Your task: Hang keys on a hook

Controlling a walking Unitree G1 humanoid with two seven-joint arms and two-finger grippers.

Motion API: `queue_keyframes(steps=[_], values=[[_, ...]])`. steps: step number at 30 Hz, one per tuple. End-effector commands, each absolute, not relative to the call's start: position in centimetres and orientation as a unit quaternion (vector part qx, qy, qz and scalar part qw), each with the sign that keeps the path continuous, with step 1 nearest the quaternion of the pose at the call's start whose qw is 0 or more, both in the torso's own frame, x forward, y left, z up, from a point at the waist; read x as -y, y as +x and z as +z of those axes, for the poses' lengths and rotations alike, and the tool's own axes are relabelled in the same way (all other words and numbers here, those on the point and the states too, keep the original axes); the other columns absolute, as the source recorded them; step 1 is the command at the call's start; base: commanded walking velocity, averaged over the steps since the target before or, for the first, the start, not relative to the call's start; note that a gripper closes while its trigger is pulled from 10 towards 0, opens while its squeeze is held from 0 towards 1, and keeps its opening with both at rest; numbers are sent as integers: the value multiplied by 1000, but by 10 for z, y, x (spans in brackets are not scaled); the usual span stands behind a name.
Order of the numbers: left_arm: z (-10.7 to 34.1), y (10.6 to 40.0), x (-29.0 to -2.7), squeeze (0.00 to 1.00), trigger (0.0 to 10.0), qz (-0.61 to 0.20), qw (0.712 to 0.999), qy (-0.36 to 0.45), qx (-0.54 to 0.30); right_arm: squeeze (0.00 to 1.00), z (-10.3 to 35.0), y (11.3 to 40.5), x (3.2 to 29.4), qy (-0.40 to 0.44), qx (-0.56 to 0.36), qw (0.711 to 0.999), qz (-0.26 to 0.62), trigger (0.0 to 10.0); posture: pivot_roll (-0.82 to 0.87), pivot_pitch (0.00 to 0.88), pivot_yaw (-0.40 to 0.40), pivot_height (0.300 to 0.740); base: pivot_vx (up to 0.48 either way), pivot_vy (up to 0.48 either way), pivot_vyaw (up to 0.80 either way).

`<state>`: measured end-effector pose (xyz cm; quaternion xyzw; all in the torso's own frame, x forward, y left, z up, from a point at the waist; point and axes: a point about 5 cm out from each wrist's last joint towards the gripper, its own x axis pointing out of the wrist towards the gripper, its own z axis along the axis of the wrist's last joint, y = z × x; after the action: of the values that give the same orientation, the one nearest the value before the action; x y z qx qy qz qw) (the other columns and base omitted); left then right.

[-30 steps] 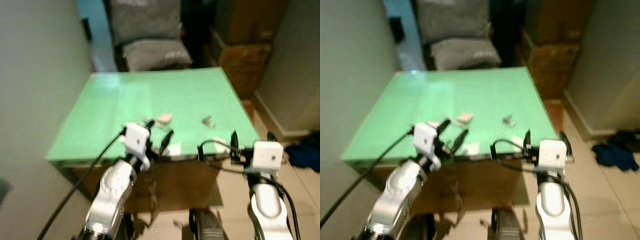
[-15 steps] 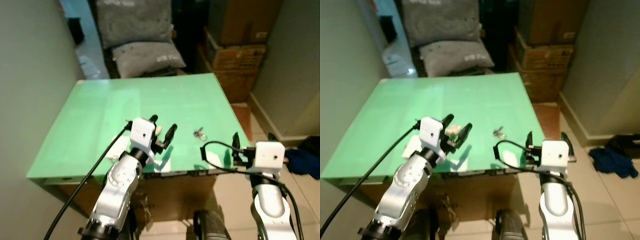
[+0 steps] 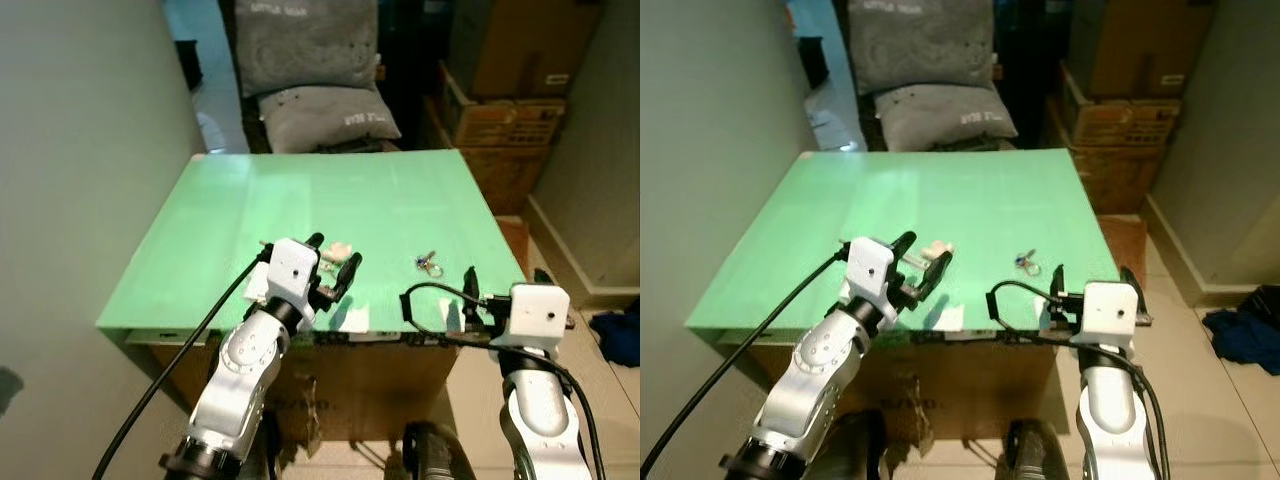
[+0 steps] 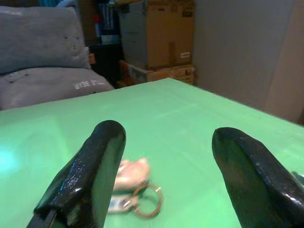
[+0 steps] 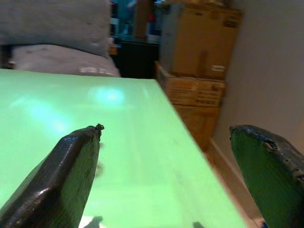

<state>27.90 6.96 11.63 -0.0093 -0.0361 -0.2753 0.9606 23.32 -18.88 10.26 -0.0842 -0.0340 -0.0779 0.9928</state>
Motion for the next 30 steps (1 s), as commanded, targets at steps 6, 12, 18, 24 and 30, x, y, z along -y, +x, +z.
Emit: queue_keyframes(steps=[6,12,18,24,30], values=[[121,277,-67,0,10000,-277,960,-15,46,0,99,237,192,-82,18,994,-77,10000,-146,0,69,646,327,-294,68],[121,277,-70,0,10000,-274,960,-16,48,0,99,240,193,-84,18,993,-77,10000,-139,0,61,646,0,0,0],[116,277,-68,0,10000,-278,960,-8,38,0,99,240,195,-86,18,993,-78,10000,-145,0,53,646,0,0,0],[112,294,-48,0,10000,-303,953,2,19,0,99,232,193,-82,14,993,-79,10000,-171,16,59,646,0,0,0],[116,304,-30,0,10000,-332,943,0,13,0,95,222,191,-84,1,993,-78,10000,-205,43,83,646,0,0,-127]])
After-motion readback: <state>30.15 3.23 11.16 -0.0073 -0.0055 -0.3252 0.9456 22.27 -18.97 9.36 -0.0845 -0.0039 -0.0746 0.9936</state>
